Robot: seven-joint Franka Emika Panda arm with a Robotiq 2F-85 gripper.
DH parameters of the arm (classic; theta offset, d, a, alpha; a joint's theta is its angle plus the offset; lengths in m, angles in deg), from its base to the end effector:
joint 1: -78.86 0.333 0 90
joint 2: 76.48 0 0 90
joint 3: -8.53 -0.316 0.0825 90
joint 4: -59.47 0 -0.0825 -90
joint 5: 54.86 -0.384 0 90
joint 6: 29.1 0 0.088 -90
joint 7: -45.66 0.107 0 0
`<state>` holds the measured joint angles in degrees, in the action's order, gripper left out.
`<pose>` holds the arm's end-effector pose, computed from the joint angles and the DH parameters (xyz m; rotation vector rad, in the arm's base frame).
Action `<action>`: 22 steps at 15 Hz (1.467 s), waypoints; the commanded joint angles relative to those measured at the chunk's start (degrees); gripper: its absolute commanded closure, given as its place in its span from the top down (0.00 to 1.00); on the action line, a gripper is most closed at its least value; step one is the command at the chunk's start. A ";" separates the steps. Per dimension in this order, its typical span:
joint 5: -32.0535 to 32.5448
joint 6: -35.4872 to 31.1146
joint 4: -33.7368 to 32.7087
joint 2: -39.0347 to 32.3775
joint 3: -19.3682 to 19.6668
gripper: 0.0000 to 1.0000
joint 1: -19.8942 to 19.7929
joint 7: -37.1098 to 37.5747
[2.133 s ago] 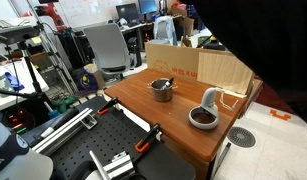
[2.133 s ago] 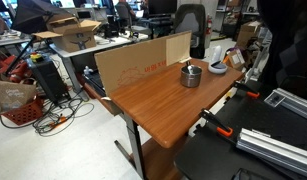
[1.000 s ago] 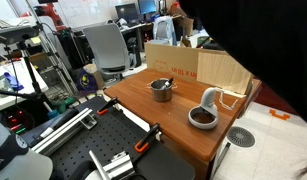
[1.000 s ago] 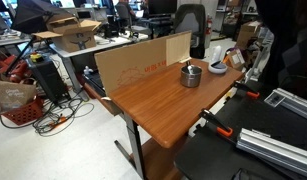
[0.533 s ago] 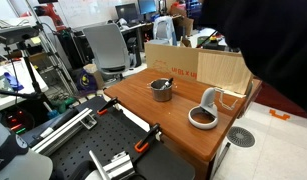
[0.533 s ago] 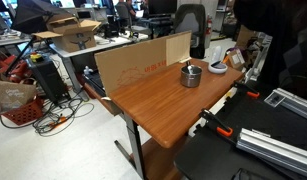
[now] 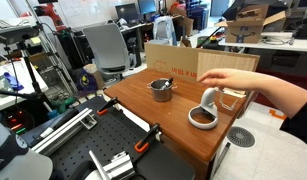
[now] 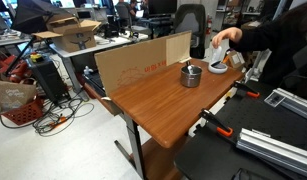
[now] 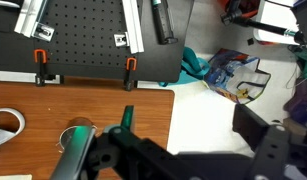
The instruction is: Take the marker out of the pot and place it on the desk
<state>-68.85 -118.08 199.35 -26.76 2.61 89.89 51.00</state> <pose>0.2618 0.1163 0.5725 -2.9714 -0.2485 0.0774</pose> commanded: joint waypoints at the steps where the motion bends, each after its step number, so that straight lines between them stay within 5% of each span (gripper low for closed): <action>1: -0.69 0.39 -0.20 0.04 -0.94 1.00 -1.54 -0.88; 22: -0.69 0.39 -0.20 0.04 -0.94 1.00 -1.54 -0.88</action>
<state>-68.85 -118.08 199.35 -26.76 2.61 89.89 51.00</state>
